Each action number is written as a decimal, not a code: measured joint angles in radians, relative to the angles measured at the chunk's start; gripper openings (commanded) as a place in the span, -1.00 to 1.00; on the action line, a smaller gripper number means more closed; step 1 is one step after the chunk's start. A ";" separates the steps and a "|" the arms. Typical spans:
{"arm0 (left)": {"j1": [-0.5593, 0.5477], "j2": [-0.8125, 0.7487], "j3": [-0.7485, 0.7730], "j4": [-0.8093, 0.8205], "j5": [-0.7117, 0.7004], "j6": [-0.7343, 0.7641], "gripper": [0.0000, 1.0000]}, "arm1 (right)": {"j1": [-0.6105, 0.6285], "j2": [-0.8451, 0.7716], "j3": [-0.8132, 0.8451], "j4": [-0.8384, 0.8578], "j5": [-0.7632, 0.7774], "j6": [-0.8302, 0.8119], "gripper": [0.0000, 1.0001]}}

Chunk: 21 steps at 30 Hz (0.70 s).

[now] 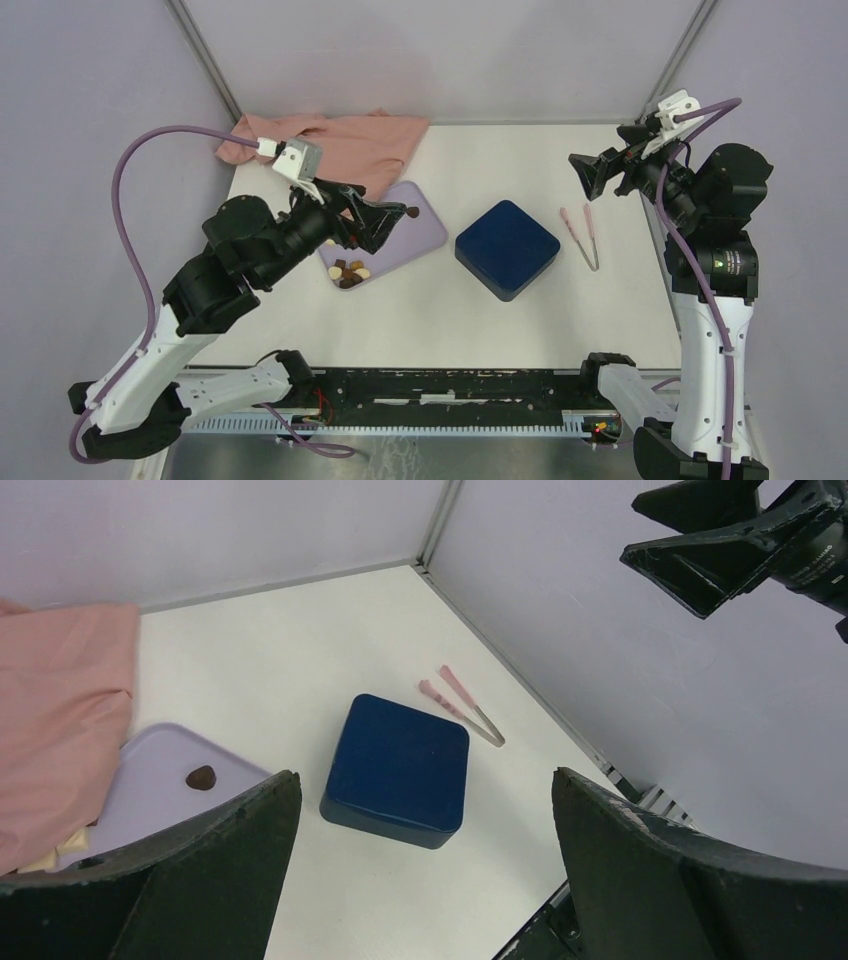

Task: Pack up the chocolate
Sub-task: Reset both arms

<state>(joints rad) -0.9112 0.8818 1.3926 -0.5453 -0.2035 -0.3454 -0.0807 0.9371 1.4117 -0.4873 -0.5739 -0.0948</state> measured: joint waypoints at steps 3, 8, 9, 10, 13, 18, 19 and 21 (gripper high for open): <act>0.000 -0.011 -0.001 0.000 0.004 0.000 1.00 | 0.000 0.000 0.000 0.000 0.000 0.020 0.96; 0.000 -0.019 -0.010 0.001 0.005 0.000 1.00 | 0.000 0.000 0.000 0.001 -0.001 0.030 0.96; 0.000 -0.020 -0.011 0.001 0.004 0.000 1.00 | 0.000 0.000 0.000 0.000 -0.001 0.031 0.95; 0.000 -0.021 -0.013 0.001 0.004 0.000 1.00 | 0.000 0.000 0.000 0.000 -0.001 0.031 0.95; 0.000 -0.022 -0.021 0.001 0.004 0.000 1.00 | 0.000 0.000 0.000 0.000 -0.001 0.031 0.95; 0.000 -0.032 -0.025 0.001 0.003 0.000 1.00 | 0.000 0.000 0.000 0.000 -0.002 0.030 0.95; 0.000 -0.034 -0.025 0.001 0.003 0.000 1.00 | 0.000 0.000 0.000 0.000 -0.002 0.030 0.95; 0.000 -0.039 -0.025 0.001 0.003 0.000 1.00 | 0.000 0.000 0.000 0.000 -0.002 0.030 0.95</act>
<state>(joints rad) -0.9112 0.8425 1.3674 -0.5442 -0.2005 -0.3454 -0.0807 0.9371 1.4117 -0.4870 -0.5755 -0.0647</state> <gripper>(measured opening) 0.996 0.976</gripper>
